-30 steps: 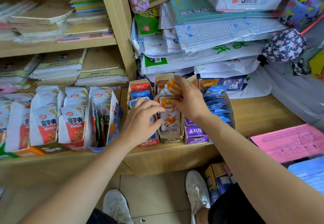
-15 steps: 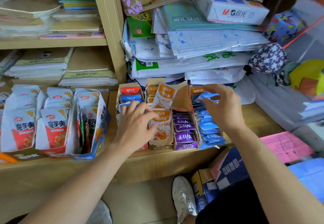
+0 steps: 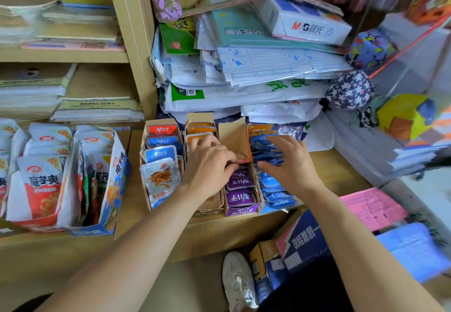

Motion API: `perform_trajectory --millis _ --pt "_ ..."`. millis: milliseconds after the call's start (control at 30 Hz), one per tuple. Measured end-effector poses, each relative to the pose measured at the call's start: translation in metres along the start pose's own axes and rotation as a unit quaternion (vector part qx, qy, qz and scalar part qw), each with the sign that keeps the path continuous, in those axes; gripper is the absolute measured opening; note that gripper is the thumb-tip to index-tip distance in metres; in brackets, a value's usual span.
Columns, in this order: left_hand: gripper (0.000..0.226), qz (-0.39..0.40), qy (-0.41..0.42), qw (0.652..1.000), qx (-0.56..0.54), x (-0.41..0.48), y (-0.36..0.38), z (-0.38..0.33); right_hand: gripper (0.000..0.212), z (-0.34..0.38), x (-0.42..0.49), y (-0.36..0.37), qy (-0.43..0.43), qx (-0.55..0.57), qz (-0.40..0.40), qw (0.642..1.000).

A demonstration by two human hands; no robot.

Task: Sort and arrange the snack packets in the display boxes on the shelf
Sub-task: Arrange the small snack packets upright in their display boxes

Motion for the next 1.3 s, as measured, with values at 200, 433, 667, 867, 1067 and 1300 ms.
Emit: perform_trajectory --millis 200,433,667,867,1067,1300 --pt "0.007 -0.016 -0.059 0.991 -0.118 0.020 -0.008 0.022 0.060 -0.003 0.000 0.000 0.021 0.010 0.000 1.000" --pt "0.020 0.039 0.002 0.999 0.007 0.004 0.006 0.010 0.062 0.003 -0.003 0.003 0.031 -0.002 -0.006 1.000" --pt "0.020 0.086 -0.143 0.921 -0.352 0.013 -0.016 0.028 0.058 0.024 0.002 -0.003 0.006 -0.009 -0.036 0.999" --pt "0.018 0.043 -0.182 0.885 -0.427 0.009 -0.035 0.037 0.047 0.039 0.012 -0.001 0.010 0.177 -0.031 0.984" --pt "0.016 0.046 -0.153 0.860 -0.484 0.006 -0.060 0.033 0.025 0.050 0.023 -0.002 -0.017 0.225 -0.047 0.973" --pt "0.042 0.009 -0.175 0.936 -0.304 0.002 -0.092 0.113 0.004 0.077 0.033 0.020 -0.003 0.358 -0.043 0.933"
Point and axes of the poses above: each hand's wrist, its own x-axis towards the middle knuckle, its own y-axis out of the palm, z = x × y, the point moved 7 cm from there along x, towards the middle knuckle, and after that the axes turned 11 degrees about -y, right-handed, at the moved point
